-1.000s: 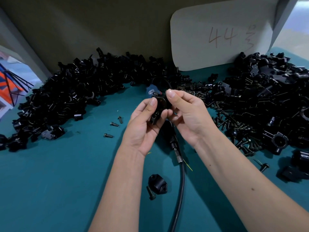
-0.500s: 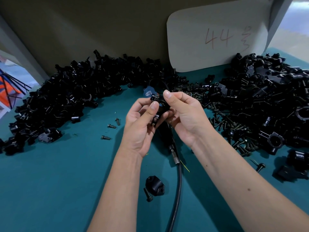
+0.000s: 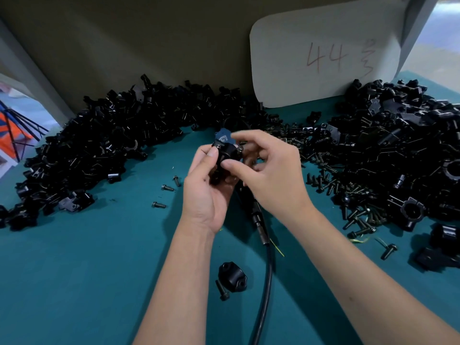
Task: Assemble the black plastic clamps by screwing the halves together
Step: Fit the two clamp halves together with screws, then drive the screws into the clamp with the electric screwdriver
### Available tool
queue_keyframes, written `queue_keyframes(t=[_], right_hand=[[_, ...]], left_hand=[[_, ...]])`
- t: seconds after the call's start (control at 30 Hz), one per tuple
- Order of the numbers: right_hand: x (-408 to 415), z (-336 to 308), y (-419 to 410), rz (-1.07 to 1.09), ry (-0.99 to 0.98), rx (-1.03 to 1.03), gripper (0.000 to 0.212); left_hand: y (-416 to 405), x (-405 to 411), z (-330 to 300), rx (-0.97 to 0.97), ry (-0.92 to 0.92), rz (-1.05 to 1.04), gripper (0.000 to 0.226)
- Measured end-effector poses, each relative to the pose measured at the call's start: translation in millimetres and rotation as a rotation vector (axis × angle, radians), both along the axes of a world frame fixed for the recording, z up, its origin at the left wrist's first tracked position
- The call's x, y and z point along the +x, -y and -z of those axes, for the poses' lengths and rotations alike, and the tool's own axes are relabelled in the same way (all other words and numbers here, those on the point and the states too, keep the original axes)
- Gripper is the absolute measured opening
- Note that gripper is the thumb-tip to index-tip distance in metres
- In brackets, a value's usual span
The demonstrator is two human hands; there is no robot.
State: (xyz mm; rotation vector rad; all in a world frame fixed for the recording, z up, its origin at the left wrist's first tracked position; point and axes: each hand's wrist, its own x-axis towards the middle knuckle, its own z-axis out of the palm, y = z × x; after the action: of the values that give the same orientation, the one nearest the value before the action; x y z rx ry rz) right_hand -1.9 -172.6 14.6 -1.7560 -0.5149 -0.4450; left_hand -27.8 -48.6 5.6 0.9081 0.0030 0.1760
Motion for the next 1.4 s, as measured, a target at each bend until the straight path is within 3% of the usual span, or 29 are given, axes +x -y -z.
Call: queue_keyframes(t=[0.1, 0.2, 0.43, 0.5, 0.6, 0.67, 0.8, 0.9, 1.0, 1.1, 1.17, 1.33, 1.4], right_hand=[[-5, 2, -3, 0.081, 0.221, -0.138, 0.032], [-7, 2, -6, 0.097, 0.263, -0.171, 0.029], [-8, -2, -7, -0.022, 0.169, -0.169, 0.037], [-6, -5, -5, -0.075, 0.079, -0.179, 0.039], [-1, -7, -1, -0.035, 0.005, -0.209, 0.022], [3, -7, -2, 0.180, -0.012, -0.378, 0.017], [11, -5, -28, 0.369, -0.200, -0.898, 0.050], [22, -5, -37, 0.387, -0.249, -0.962, 0.047], [32, -10, -21, 0.240, -0.447, -0.681, 0.037], [38, -21, -2, 0.043, -0.675, -0.039, 0.027], [41, -35, 8, -0.024, -0.768, 0.254, 0.027], [40, -61, 16, -0.283, -0.824, 1.034, 0.025], [37, -65, 16, -0.386, -0.792, 1.241, 0.016]], left_hand=[[1, 1, 0, 0.141, -0.041, -0.079, 0.026], [1, 0, 2, 0.356, -0.044, -0.114, 0.048], [-3, 3, 1, 0.460, -0.001, -0.234, 0.016], [-4, 4, 2, 0.465, -0.043, -0.253, 0.015], [-8, 5, 2, 0.389, -0.110, -0.267, 0.022], [-14, 5, 1, 0.264, -0.133, -0.219, 0.027], [-22, 5, 0, 0.089, -0.196, -0.098, 0.027], [-24, 6, 1, 0.128, -0.239, -0.071, 0.028], [-27, 8, 1, 0.148, -0.286, -0.070, 0.030], [-31, 10, 2, 0.166, -0.325, -0.043, 0.029], [-32, 10, 3, 0.198, -0.334, -0.029, 0.028], [-32, 9, 3, 0.278, -0.316, -0.031, 0.024], [-32, 9, 3, 0.297, -0.315, -0.028, 0.023]])
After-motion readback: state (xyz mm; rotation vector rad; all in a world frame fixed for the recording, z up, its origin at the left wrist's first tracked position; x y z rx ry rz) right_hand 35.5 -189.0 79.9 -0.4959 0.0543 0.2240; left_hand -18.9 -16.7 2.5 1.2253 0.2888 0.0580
